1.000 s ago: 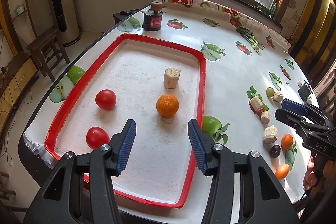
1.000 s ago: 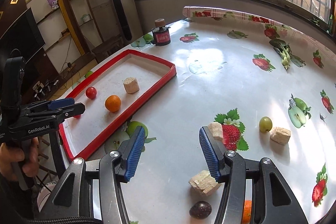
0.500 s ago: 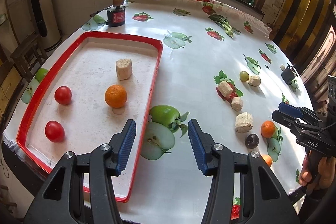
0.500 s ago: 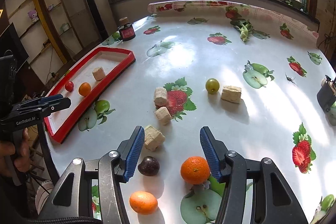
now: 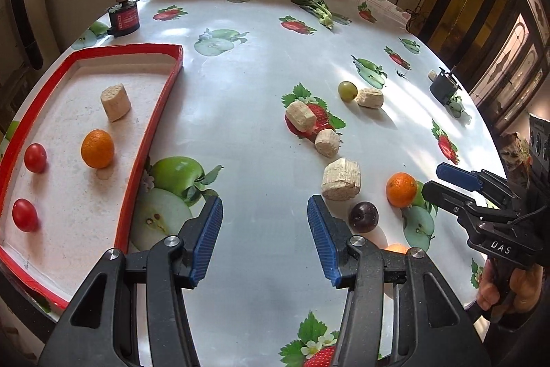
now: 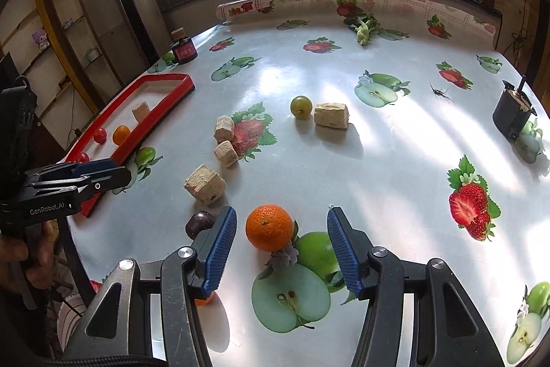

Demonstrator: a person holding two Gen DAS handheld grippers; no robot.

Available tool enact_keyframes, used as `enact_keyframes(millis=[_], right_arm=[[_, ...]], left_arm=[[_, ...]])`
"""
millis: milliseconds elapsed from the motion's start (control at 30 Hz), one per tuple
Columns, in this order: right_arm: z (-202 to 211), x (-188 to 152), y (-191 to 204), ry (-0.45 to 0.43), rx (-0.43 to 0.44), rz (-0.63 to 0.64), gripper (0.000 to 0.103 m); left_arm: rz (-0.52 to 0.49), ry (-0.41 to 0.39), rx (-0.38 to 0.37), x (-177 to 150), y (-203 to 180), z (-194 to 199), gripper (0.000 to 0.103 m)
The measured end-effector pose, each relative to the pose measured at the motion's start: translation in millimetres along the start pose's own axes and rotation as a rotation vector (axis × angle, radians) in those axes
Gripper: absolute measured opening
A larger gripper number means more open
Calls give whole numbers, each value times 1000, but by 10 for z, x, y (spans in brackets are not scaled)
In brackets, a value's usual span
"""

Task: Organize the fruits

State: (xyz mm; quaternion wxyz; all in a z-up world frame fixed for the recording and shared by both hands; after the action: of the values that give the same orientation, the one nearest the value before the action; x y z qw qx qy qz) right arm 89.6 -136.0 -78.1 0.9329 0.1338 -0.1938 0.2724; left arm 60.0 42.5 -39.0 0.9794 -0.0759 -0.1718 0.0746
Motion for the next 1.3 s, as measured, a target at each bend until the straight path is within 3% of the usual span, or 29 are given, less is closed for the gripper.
enact_keyframes(millis=[367,500,700,733,800,1300], right_arm=[[-268,-46,87,56,18,33,55],[-350,-46,44,71,23,25,40],[-290,-66,-27,61,36,23,36],[-267,-73,-44,56,35,19,36],[-214,-79,-80,48,26,11,36],[-78,-58,44,24,26,30,35]], left_arm=[[-60,45,-50,186,-321,-200,50],[-88,67,-74,254,-440,-288,50],[-125,100,-85,324,-596,-498,50],[-128,105,-84,330,-601,-530,50],[-128,107,-91,326,-593,-566,35],[-97,29,-84,140,-280,-220,35]])
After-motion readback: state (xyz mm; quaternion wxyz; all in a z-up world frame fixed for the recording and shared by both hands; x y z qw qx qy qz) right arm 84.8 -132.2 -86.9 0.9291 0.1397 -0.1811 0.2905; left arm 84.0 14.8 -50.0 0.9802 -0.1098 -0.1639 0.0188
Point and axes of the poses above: each gripper's, at about its wrist camera, not at the fingertips, and z roughly against the way its jaws point, y to its left, x to its top, the point moved 1 cm from there along -z, roughly the way its jaws point, and after that the axes turned 14 degrees about y, right-handed, at the moved point
